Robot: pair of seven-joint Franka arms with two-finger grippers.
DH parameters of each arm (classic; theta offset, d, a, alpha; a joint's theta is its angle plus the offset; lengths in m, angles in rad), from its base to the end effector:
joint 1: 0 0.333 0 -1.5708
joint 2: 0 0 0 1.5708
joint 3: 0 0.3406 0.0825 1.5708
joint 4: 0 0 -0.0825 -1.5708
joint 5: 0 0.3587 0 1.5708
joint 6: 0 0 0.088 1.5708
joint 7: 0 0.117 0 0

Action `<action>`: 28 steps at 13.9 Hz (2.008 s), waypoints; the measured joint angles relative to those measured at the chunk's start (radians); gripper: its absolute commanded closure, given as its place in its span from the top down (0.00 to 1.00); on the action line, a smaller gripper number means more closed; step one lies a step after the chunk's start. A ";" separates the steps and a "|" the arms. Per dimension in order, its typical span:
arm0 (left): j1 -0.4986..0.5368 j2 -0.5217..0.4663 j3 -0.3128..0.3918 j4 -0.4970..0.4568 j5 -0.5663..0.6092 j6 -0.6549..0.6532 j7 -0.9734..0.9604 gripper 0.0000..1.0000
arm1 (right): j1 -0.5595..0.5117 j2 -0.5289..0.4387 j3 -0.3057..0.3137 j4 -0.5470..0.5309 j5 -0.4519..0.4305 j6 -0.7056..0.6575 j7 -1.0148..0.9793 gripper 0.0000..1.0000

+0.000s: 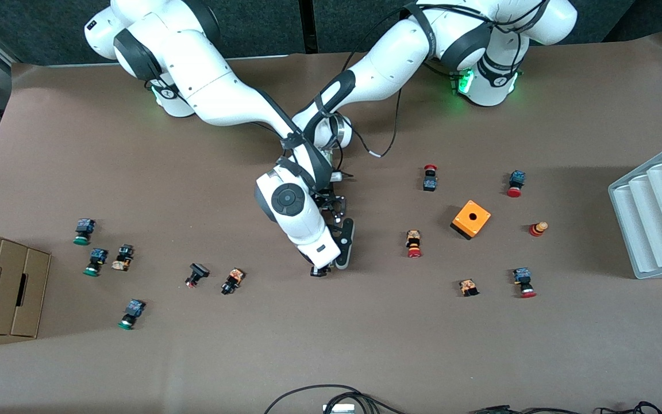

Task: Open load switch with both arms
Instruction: 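Push the white handle down with the right gripper, left gripper holding base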

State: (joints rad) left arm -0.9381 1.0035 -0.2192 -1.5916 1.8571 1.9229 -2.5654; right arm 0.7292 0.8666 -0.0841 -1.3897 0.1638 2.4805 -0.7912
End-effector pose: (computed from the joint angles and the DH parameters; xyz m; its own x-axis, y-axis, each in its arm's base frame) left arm 0.3588 -0.5717 0.0869 0.3109 0.0647 0.9482 0.0832 -0.9957 0.0407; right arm 0.5932 0.4669 0.2344 0.1979 0.9592 0.2020 0.9678 -0.2239 0.1148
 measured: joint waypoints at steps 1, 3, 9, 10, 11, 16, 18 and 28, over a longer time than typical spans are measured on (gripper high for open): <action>0.000 0.000 0.000 0.000 0.000 -0.001 0.000 0.66 | 0.000 0.000 0.000 0.000 0.000 0.000 0.000 0.38; 0.000 0.000 0.000 0.000 0.000 -0.001 0.000 0.66 | 0.000 0.000 0.000 -0.001 0.000 0.000 0.000 0.38; 0.000 0.000 0.000 0.000 0.000 -0.001 0.000 0.66 | 0.000 -0.001 -0.001 -0.002 0.000 -0.002 0.001 0.38; 0.000 0.000 0.000 0.000 0.000 -0.001 0.000 0.66 | 0.000 -0.002 -0.001 -0.002 0.000 -0.003 0.001 0.38; 0.000 0.000 0.000 0.000 0.000 -0.001 0.000 0.66 | 0.000 -0.002 -0.001 -0.002 0.000 -0.004 0.001 0.38; 0.000 0.000 0.000 0.000 0.000 -0.001 0.000 0.66 | 0.000 -0.004 -0.002 -0.002 0.000 -0.008 0.001 0.38; 0.000 0.000 0.000 0.000 0.000 -0.001 0.000 0.66 | 0.000 -0.007 -0.002 -0.002 0.000 -0.015 0.001 0.38; 0.000 0.000 0.000 0.000 0.000 -0.001 0.000 0.66 | 0.000 -0.016 -0.002 -0.002 0.000 -0.036 0.001 0.38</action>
State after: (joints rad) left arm -0.9384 1.0037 -0.2192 -1.5920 1.8570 1.9214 -2.5654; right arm 0.7291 0.8502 -0.0860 -1.3919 0.1638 2.4447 -0.7906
